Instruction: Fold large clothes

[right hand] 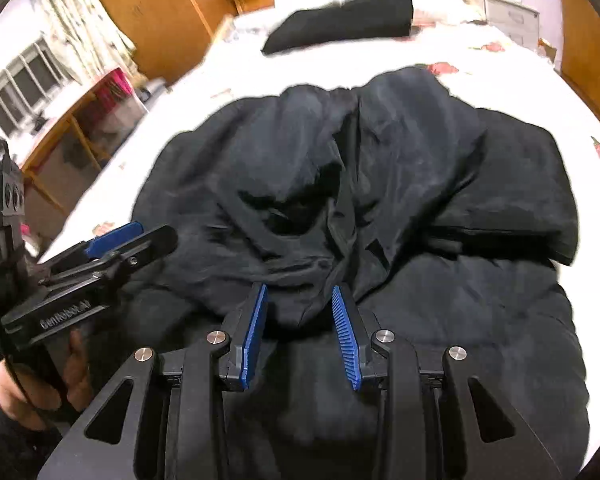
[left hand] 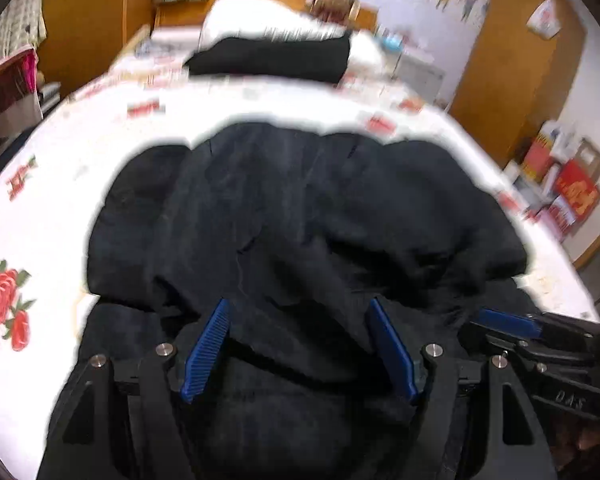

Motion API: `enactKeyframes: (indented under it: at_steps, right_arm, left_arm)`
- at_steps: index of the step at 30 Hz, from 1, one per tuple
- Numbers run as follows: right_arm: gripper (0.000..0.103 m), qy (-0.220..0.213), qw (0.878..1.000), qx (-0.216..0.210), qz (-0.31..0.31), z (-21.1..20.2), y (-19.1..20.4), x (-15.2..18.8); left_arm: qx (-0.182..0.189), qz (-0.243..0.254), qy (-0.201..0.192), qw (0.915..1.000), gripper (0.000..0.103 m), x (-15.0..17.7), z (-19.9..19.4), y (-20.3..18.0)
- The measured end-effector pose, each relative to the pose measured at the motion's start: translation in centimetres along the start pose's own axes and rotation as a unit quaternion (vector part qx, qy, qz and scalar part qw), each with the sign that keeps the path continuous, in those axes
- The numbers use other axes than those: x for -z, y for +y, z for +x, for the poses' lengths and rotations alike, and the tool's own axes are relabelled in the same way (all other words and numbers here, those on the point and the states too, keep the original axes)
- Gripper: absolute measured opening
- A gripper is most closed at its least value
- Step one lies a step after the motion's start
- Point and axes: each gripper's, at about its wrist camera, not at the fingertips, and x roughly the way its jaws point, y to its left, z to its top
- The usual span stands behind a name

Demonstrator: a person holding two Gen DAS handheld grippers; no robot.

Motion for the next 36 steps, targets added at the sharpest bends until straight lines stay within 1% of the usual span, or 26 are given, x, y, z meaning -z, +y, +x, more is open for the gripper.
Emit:
enactKeyframes:
  at_steps: [1, 2, 4, 7, 10, 12, 14, 17, 20, 22, 24, 26, 29, 31, 34, 36]
  right_arm:
    - [0.035, 0.018, 1.000, 0.010, 0.001, 1.3, -0.3, 0.1]
    - [0.035, 0.033, 0.999, 0.009, 0.006, 2.7, -0.7, 0.2]
    - [0.035, 0.030, 0.999, -0.003, 0.016, 2.8, -1.0, 0.3]
    - [0.035, 0.016, 1.000, -0.008, 0.020, 1.0, -1.3, 0.8]
    - [0.035, 0.002, 1.000, -0.014, 0.015, -1.8, -1.4, 2.0]
    - [0.040, -0.014, 1.000, -0.019, 0.009, -4.5, -1.2, 3.4]
    - [0.047, -0.026, 0.999, -0.023, 0.006, -6.9, -1.3, 5.0]
    - [0.048, -0.043, 0.999, -0.023, 0.009, -10.1, -1.6, 7.6]
    - [0.054, -0.050, 0.998, -0.013, 0.018, -12.7, -2.3, 10.1]
    - [0.054, -0.056, 0.998, -0.006, 0.027, -14.2, -3.4, 11.6]
    - [0.056, -0.061, 0.997, 0.002, 0.045, -15.3, -4.1, 13.1]
    - [0.063, -0.065, 0.996, 0.010, 0.061, -16.1, -4.9, 14.2]
    - [0.063, -0.067, 0.993, 0.027, 0.090, -17.2, -6.8, 16.1]
    - [0.063, -0.068, 0.991, 0.036, 0.109, -17.5, -8.0, 17.1]
    - [0.064, -0.072, 0.988, 0.034, 0.135, -18.1, -9.6, 18.1]
    - [0.064, -0.079, 0.984, 0.049, 0.149, -18.4, -10.3, 18.5]
  left_arm:
    - [-0.001, -0.005, 0.017, 0.9998, 0.075, 0.1, 1.4, 0.2]
    - [0.000, -0.009, 0.026, 0.9996, 0.075, 0.2, 2.3, 0.4]
    - [0.001, -0.006, 0.022, 0.9997, 0.075, 0.2, 2.2, 0.4]
    - [0.002, -0.003, 0.010, 0.9999, 0.074, 0.6, 0.4, 0.2]
    - [0.005, -0.005, -0.004, 1.0000, 0.074, 1.5, -2.6, 0.2]
    - [0.006, -0.006, -0.017, 0.9998, 0.074, 2.7, -5.4, 0.3]
    - [0.003, -0.003, -0.029, 0.9996, 0.074, 3.8, -7.9, 0.4]
    - [-0.003, 0.000, -0.045, 0.9990, 0.074, 5.5, -11.6, 0.8]
    - [-0.014, 0.001, -0.057, 0.9983, 0.074, 7.6, -14.8, 1.7]
    - [-0.029, 0.002, -0.060, 0.9978, 0.074, 9.1, -16.4, 2.3]
    - [-0.035, -0.001, -0.060, 0.9976, 0.074, 10.3, -17.5, 3.5]
    - [-0.043, -0.005, -0.060, 0.9972, 0.074, 11.5, -18.4, 4.4]
    - [-0.065, -0.020, -0.055, 0.9962, 0.074, 12.8, -19.1, 6.0]
    - [-0.073, -0.041, -0.048, 0.9954, 0.074, 13.4, -19.2, 7.4]
    - [-0.087, -0.058, -0.042, 0.9937, 0.074, 14.3, -19.1, 8.7]
    - [-0.095, -0.068, -0.033, 0.9926, 0.074, 14.8, -18.8, 9.5]
